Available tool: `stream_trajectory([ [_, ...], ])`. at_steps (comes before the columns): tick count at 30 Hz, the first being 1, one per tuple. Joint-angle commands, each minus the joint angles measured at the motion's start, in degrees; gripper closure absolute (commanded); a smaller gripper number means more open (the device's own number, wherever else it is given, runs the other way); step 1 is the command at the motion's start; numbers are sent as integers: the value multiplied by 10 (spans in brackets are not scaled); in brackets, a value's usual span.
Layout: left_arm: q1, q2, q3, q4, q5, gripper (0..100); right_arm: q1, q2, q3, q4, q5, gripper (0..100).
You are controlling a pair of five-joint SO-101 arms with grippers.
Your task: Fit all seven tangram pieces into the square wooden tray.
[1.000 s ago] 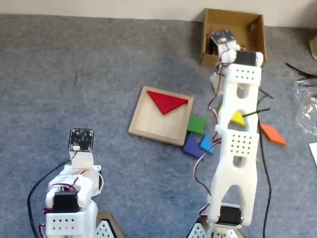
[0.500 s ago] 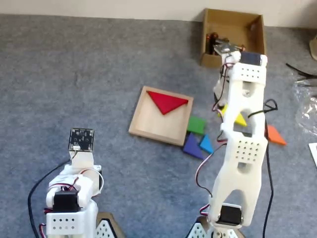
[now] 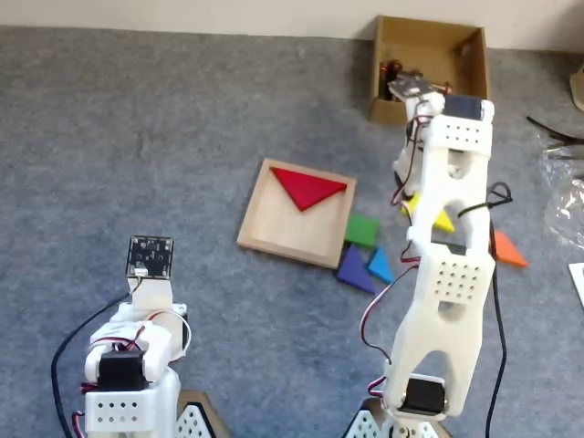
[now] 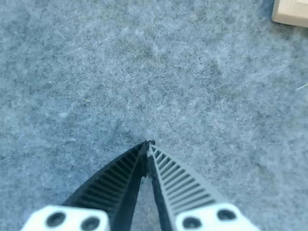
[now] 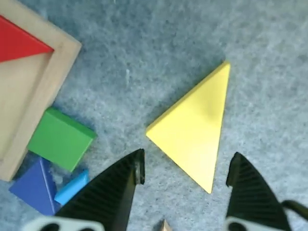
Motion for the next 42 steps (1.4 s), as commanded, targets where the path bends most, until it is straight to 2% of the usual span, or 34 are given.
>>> stream_trajectory([
  [1, -7, -3, 13, 3, -4, 993, -6, 4, -2, -15, 9, 731],
  [13, -7, -3, 13, 3, -4, 993, -3, 94, -44, -12, 9, 731],
  [35, -7, -3, 13, 3, -4, 993, 16, 96, -44, -30, 8, 735],
  [42, -7, -3, 13, 3, -4, 993, 29, 96, -44, -31, 8, 812],
])
